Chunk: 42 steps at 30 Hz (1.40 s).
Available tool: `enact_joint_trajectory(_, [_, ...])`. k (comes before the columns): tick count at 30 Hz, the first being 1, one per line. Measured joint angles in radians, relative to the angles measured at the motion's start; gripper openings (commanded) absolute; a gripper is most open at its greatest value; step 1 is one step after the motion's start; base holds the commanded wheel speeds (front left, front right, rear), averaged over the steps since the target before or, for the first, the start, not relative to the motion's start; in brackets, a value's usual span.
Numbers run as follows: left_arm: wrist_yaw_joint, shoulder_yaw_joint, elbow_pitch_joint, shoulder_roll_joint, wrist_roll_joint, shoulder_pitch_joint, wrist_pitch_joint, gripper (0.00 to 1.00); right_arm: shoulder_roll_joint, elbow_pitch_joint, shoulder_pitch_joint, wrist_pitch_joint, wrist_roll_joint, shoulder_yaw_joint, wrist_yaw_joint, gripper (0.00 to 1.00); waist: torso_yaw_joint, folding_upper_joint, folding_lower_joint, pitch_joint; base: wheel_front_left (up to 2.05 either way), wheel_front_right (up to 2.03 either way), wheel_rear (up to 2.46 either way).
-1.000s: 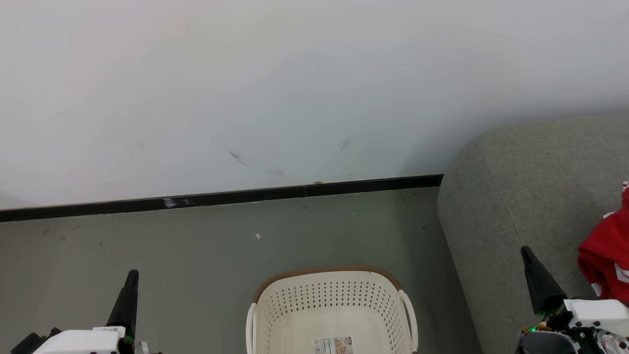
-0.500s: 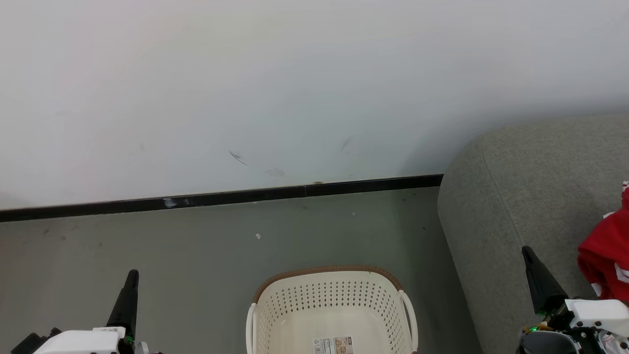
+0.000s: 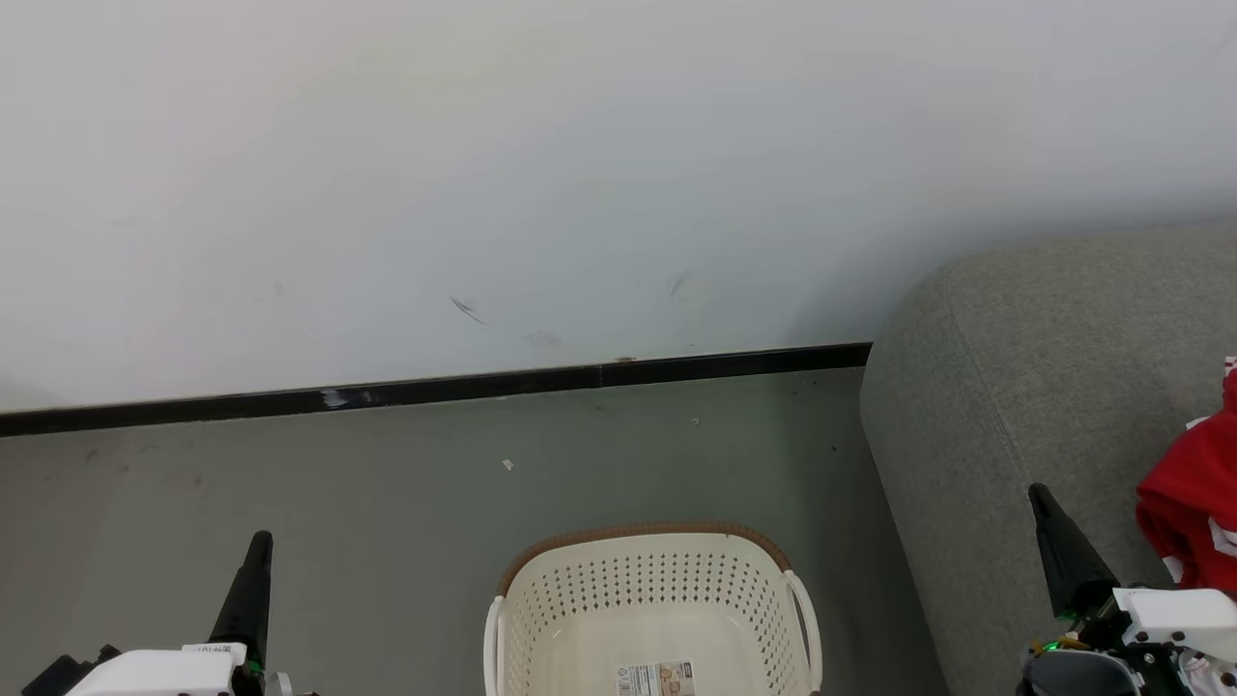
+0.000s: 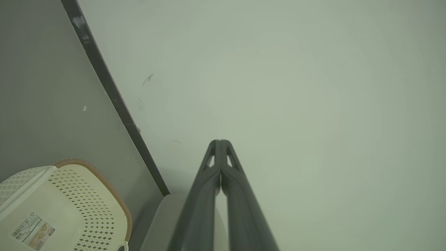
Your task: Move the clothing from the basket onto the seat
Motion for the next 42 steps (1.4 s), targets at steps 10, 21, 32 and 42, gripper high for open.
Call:
enact_joint_trajectory(10, [0.0,0.0,0.001,0.0,0.0,0.0,0.0,0.0,0.0,0.0,0.0,0.001,-0.001,-0.002,0.0,0.0,0.0,0.0,0.0,0.0,0.0,0.0,0.0])
enact_joint_trajectory(21, [0.0,0.001,0.002,0.0,0.0,0.0,0.0,0.0,0.001,0.0,0.0,0.001,-0.001,-0.003,0.0,0.0,0.0,0.0,0.0,0.0,0.0,0.0,0.0])
enact_joint_trajectory(32, [0.0,0.001,0.004,0.0,0.0,0.0,0.003,0.0,0.001,0.001,0.0,0.001,-0.001,-0.005,0.0,0.0,0.0,0.0,0.0,0.0,0.0,0.0,0.0])
enact_joint_trajectory(42, [0.0,0.001,0.004,-0.001,0.0,-0.001,0.007,0.0,0.002,0.001,0.0,0.009,-0.001,-0.005,0.0,0.0,0.0,0.0,0.0,0.0,0.0,0.0,0.0])
